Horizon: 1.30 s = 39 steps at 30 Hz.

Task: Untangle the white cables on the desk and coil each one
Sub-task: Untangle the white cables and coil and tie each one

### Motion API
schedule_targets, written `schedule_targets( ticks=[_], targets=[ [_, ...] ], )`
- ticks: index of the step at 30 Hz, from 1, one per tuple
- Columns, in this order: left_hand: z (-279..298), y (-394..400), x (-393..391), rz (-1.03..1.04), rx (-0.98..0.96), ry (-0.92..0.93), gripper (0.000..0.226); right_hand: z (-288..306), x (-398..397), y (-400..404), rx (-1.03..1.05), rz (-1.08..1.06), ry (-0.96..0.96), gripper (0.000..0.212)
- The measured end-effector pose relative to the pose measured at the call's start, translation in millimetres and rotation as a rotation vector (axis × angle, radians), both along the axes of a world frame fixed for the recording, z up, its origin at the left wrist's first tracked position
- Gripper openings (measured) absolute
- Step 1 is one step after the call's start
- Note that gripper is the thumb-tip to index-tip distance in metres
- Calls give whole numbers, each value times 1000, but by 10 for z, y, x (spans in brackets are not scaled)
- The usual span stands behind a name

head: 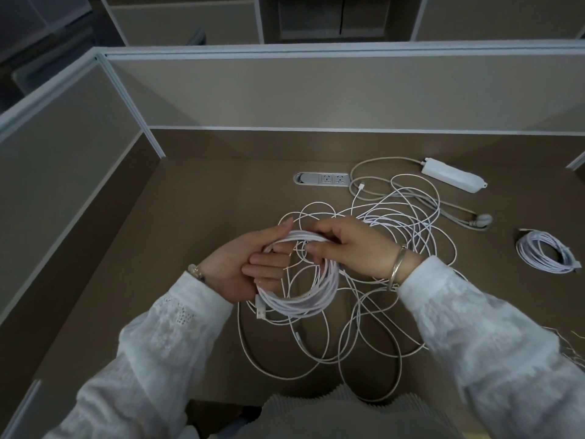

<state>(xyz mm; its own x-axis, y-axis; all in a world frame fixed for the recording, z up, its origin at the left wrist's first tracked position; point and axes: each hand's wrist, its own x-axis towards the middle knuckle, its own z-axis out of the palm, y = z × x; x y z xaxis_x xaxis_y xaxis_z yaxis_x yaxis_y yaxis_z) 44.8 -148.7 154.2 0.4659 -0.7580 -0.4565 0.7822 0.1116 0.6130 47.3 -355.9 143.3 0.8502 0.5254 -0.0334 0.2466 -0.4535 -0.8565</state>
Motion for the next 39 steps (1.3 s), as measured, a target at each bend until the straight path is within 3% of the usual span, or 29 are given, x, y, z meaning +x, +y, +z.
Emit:
schedule_targets(
  ticks=[4,7,9,12,18,20,22,24,29,36,39],
  targets=[
    [-28,163,36,0,-108,36,35,-103,-25,-40,92,-98,122,37],
    [-59,478,123,56,-248,46,36,-212,-29,-180,-6,-166,130,53],
    [-51,726,208,71,-409,95,50,-339,-36,-303,-89,-192,100,40],
    [-14,1045,281,157,-463,67,62,-525,-67,-459,-86,-241,139,19],
    [-53,1253,388,240,-534,52,63,-692,-77,-541,-178,-281,34,10],
    [-47,1117,371,389,-378,-14,58,-635,-120,-491,-224,-300,-51,12],
    [-39,937,304,625,-33,-163,54,-509,-190,-383,-287,-242,-144,14],
    [-59,763,260,711,99,-243,51,-363,-279,-226,-394,-113,-211,18],
    [-108,446,231,654,232,-353,45,32,-455,126,-469,64,-307,27],
    [-70,-27,3,567,506,-608,39,329,-363,341,-162,19,-279,31],
    [-28,-122,-80,491,468,-604,39,362,-276,320,-73,-51,-286,27]
  ],
)
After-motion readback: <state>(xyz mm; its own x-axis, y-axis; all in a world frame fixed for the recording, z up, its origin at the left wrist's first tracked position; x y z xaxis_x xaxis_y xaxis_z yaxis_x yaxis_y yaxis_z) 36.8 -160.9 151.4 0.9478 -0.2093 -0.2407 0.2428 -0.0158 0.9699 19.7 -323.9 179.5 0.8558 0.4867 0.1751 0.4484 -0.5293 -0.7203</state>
